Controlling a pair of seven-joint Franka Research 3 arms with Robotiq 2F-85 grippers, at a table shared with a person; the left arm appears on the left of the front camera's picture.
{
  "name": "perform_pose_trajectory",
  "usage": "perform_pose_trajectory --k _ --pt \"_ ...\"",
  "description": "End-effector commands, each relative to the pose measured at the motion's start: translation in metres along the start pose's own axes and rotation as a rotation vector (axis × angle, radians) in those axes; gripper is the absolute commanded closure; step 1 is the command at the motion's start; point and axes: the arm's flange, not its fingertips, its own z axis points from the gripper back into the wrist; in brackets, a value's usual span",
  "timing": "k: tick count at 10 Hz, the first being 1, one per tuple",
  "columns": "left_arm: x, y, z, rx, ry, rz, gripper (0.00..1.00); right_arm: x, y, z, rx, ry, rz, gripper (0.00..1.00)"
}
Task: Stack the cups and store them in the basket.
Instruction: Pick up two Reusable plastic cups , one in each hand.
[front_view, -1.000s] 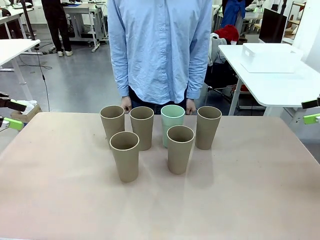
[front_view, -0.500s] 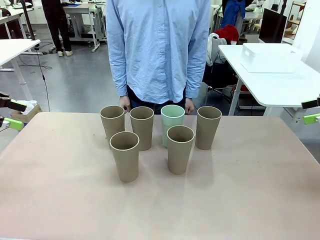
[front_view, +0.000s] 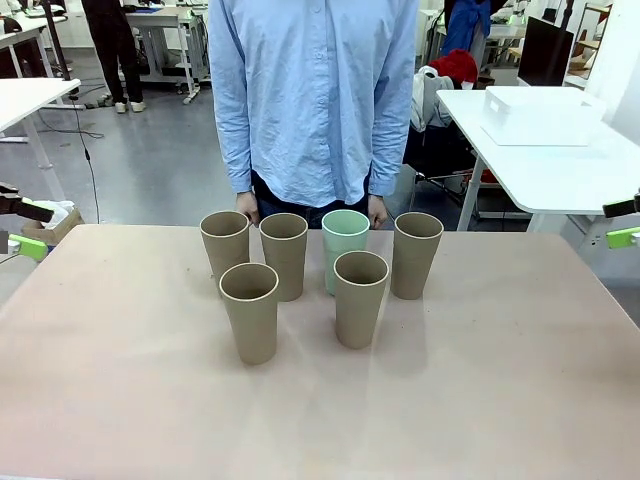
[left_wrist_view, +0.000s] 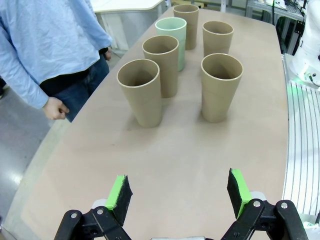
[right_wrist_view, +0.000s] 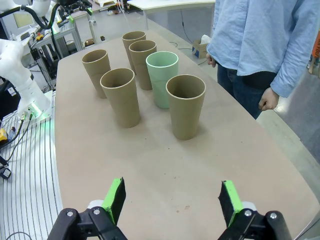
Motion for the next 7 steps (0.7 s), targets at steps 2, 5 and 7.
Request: perform_pose_trajectory --k 2,5,7 --pt "0.006 0.050 -0.040 -0.076 0.007 0.001 0.00 0.010 -0.032 -0.058 0.120 0.020 0.013 0.00" --pt "-0.002 0.081 -0.088 -0.211 -0.074 -0.056 0.00 0.002 -0.056 -0.124 0.271 -0.062 0.039 0.00" --pt "-0.024 0.107 -0.124 -0.283 -0.253 -0.070 0.00 -0.012 -0.070 -0.159 0.324 -0.163 0.054 0.00"
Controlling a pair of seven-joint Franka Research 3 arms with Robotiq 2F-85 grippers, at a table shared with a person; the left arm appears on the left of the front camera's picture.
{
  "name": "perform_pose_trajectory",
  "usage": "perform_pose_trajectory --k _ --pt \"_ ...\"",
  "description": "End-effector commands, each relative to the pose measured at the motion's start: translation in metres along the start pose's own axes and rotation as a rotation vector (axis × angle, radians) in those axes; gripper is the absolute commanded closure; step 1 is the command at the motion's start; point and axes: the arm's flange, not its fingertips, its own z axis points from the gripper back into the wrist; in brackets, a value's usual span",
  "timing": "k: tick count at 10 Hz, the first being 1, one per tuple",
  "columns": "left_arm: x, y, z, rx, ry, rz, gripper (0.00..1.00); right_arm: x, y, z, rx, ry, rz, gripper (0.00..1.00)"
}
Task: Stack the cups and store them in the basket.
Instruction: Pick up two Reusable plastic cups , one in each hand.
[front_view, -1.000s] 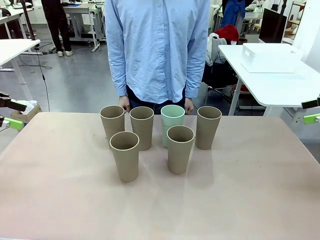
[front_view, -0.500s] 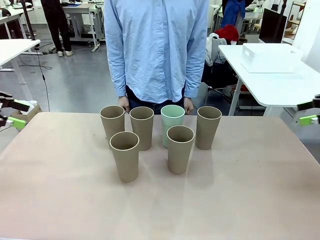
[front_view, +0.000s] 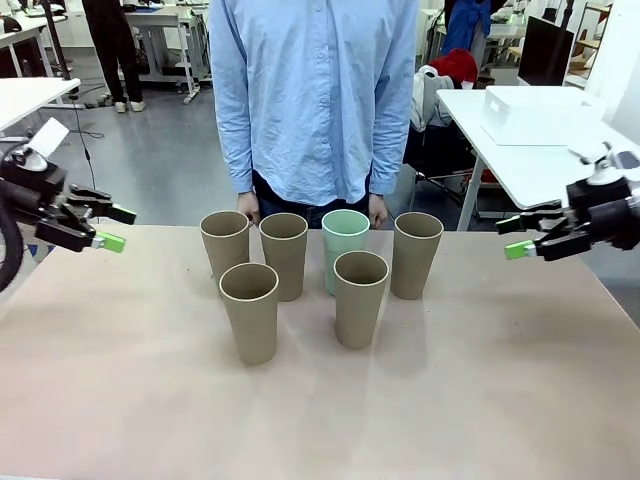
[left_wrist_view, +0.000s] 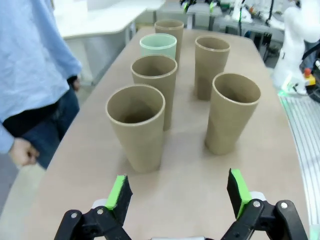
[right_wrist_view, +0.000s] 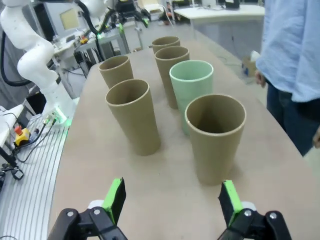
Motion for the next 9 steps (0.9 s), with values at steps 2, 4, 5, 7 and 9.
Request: perform_pose_trajectory --k 2,4,5,7,9 --pt "-0.030 0.039 -0.012 -0.078 -0.219 -0.062 0.00 -0.021 -0.035 -0.016 0.089 -0.108 0.042 0.00" --pt "-0.027 0.024 -0.014 -0.051 -0.155 -0.046 0.00 -0.019 -0.022 -0.017 0.062 -0.065 0.015 0.00" --pt "-0.027 0.024 -0.014 -0.051 -0.155 -0.046 0.00 -0.019 -0.022 -0.017 0.062 -0.065 0.015 0.00" --pt "-0.027 0.024 -0.014 -0.051 -0.155 -0.046 0.00 -0.019 -0.022 -0.017 0.062 -0.065 0.015 0.00" --pt "-0.042 0.057 -0.024 -0.030 -0.194 -0.019 0.00 -0.022 -0.043 -0.033 0.092 -0.103 0.042 0.00"
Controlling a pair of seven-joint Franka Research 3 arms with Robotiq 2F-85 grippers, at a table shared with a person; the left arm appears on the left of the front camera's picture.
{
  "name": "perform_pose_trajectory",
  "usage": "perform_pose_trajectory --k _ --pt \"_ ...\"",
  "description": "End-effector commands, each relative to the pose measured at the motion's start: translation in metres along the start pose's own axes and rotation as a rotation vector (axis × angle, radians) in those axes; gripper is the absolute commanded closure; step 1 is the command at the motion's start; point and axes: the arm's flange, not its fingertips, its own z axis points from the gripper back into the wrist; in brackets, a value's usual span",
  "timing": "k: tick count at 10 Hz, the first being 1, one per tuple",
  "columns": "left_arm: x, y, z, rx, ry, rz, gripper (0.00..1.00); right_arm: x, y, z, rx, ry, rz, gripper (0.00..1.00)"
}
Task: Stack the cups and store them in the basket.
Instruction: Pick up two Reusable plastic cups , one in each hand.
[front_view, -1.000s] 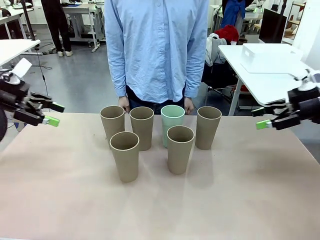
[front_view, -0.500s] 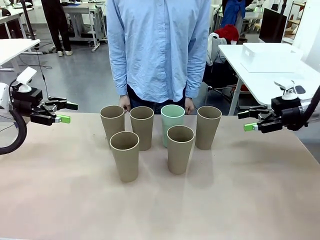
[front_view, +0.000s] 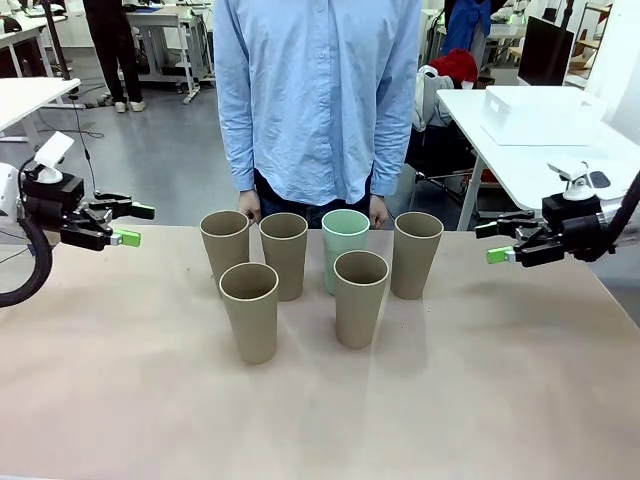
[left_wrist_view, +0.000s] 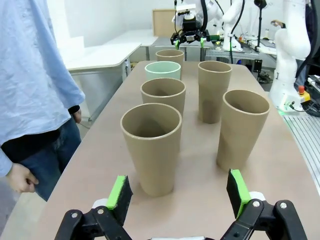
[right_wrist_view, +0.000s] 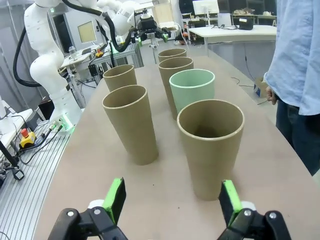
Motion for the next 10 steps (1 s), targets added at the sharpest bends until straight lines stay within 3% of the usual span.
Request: perform_pose_trajectory --k 1,4,8,10 --pt "-0.017 0.031 -0.012 0.012 -0.055 0.001 0.00 -0.005 -0.020 -0.021 0.036 -0.054 0.027 0.00" --pt "-0.038 0.057 -0.028 -0.020 -0.109 0.003 0.00 -0.027 -0.044 -0.044 0.079 -0.141 0.040 0.00" --pt "-0.067 0.077 -0.052 -0.059 -0.163 -0.043 0.00 -0.052 -0.073 -0.062 0.050 -0.246 0.124 0.00" --pt "-0.080 0.084 -0.061 -0.080 -0.169 -0.039 0.00 -0.057 -0.081 -0.071 0.053 -0.245 0.118 0.00"
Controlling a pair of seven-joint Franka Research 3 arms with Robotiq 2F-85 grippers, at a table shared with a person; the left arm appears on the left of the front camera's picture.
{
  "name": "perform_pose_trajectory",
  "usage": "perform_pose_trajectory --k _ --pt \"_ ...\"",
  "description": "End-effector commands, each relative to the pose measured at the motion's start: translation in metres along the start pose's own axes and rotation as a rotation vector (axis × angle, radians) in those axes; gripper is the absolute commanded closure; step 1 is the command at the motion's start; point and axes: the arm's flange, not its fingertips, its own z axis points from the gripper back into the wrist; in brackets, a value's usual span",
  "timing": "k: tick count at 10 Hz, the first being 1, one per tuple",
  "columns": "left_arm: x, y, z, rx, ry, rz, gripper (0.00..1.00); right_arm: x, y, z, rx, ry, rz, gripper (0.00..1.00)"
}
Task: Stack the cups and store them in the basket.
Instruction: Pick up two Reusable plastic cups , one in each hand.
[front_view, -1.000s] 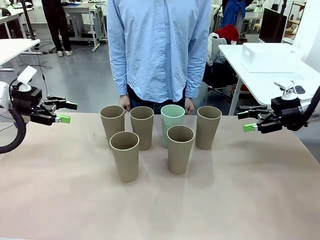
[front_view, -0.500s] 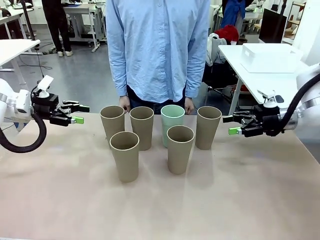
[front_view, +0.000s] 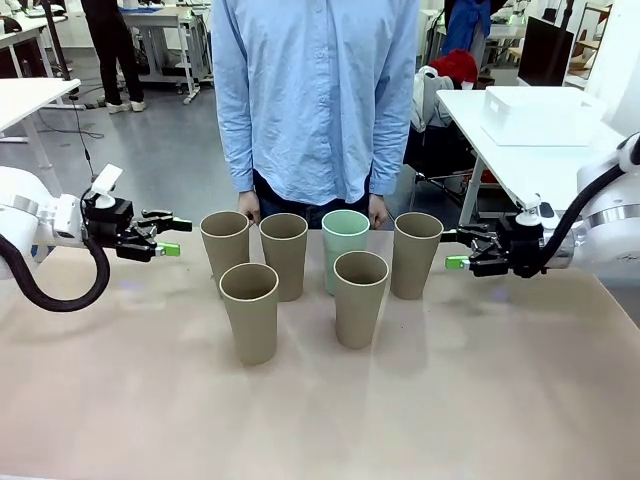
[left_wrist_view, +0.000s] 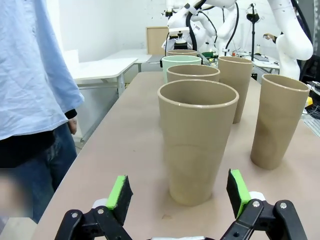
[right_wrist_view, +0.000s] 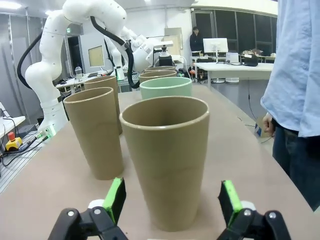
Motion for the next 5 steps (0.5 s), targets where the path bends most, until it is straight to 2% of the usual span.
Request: perform_pose_trajectory --k 1,5 --pt "-0.009 0.010 -0.004 -0.018 -0.052 -0.016 0.00 -0.003 -0.007 -0.008 0.006 -0.036 0.014 0.00" --pt "-0.021 0.019 -0.017 -0.028 -0.089 -0.013 0.00 -0.009 -0.009 -0.017 0.026 -0.040 -0.010 0.00"
